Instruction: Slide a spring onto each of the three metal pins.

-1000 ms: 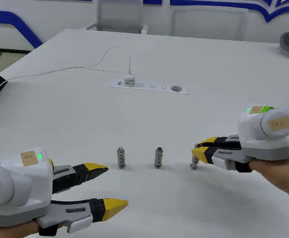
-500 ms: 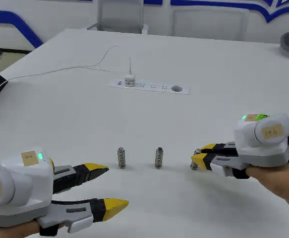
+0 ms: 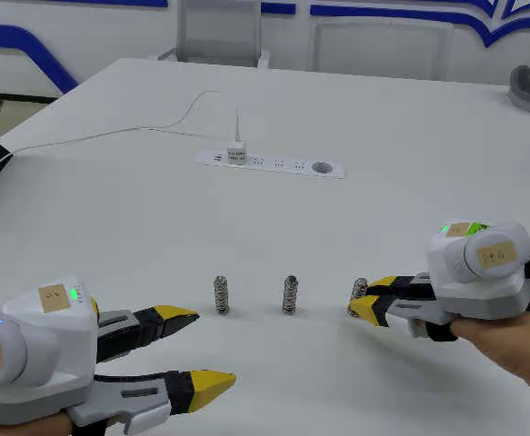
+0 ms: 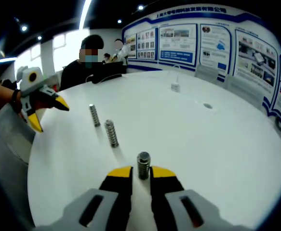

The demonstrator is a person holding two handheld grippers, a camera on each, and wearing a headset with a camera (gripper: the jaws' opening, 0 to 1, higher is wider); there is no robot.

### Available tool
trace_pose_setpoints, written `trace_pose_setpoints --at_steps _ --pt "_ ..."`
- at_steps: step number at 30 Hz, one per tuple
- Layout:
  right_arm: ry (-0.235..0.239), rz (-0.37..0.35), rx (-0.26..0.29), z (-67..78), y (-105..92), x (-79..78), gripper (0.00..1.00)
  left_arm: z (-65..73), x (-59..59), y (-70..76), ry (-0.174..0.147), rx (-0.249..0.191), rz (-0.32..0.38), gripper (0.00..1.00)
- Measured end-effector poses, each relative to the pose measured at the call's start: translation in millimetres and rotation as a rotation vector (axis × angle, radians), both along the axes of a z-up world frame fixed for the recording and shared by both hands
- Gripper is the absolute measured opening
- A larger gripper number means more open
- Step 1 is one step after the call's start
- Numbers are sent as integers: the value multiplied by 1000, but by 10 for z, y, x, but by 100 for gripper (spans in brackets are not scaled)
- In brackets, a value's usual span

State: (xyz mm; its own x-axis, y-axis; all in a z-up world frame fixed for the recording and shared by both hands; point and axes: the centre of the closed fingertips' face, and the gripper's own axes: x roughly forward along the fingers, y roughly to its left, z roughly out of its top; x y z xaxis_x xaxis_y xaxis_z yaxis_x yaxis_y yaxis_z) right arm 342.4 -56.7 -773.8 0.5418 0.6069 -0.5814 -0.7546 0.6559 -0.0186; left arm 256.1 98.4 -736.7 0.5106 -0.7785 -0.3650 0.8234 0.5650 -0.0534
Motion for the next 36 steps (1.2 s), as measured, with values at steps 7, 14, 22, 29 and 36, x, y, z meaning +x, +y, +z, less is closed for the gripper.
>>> trace_pose_setpoints --at_steps 7,14,22,29,36 --pt "-7 1 -18 -17 -60 -86 18 2 -1 -2 0 -2 0 51" --pt "-27 23 -33 22 -70 -202 21 -9 7 10 2 -7 5 51" --pt "-47 43 -27 82 -62 -323 25 -35 14 25 10 -10 11 51" --pt "-64 60 -17 131 -54 -426 28 -44 20 29 15 -13 17 52" --pt "-84 70 6 213 -37 -492 31 -38 35 45 16 -17 30 53"
